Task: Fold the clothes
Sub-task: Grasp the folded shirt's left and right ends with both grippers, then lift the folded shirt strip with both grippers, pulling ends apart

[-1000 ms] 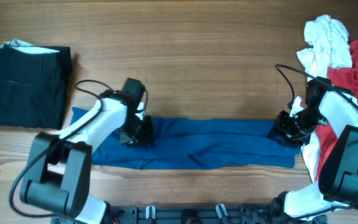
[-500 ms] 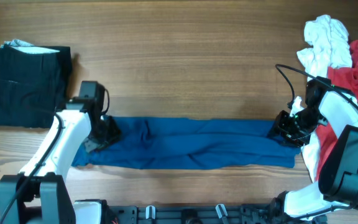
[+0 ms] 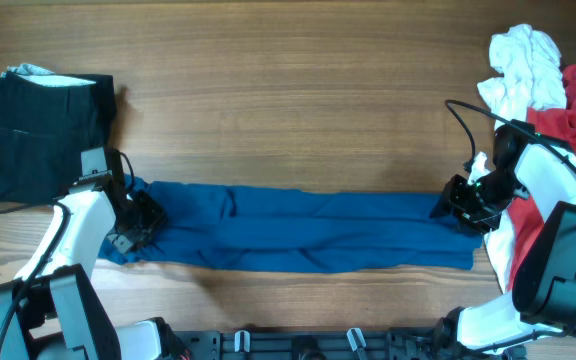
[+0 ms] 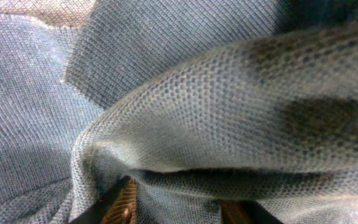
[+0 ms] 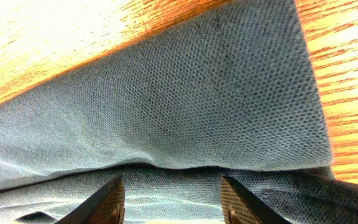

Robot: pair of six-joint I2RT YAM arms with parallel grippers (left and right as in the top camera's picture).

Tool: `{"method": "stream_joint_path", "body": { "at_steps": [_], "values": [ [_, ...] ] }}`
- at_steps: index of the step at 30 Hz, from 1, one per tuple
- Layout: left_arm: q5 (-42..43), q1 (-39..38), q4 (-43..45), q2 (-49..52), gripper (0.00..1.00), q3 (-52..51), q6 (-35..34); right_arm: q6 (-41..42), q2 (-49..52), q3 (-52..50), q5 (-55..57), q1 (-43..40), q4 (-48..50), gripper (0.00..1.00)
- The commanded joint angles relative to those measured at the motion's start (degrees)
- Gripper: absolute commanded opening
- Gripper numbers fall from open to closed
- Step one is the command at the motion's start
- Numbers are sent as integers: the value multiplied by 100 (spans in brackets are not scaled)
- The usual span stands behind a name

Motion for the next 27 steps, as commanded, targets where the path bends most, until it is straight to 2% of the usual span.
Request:
{"method": "stream_joint_path", "body": {
  "at_steps": [1, 11, 13, 15, 17, 21, 25, 27],
  "values": [
    [138, 35, 339, 151, 49, -68, 46, 96, -50, 26, -129, 81, 334, 50],
    [192, 35, 1167, 190, 48, -68, 22, 501, 603, -7, -136, 221, 1838, 50],
    [518, 35, 1445, 190, 47, -68, -2, 540, 603, -7, -389, 278, 2116, 49],
    [675, 35, 1434, 190, 46, -68, -125, 525, 603, -7, -437, 282, 1849, 49],
    [619, 42, 1191, 190, 47, -68, -96, 525, 601, -7, -214, 282, 1010, 49],
    [389, 44, 883, 190, 47, -68, -101, 1003, 601, -7, 890, 264, 262, 54],
    [505, 120, 503, 188, 51, -66, -122, 1078, 601, -7, 933, 251, 629, 56],
    [1202, 155, 699, 186, 58, -35, 48, 1078, 601, -7, 678, 251, 1095, 56]
  ]
}}
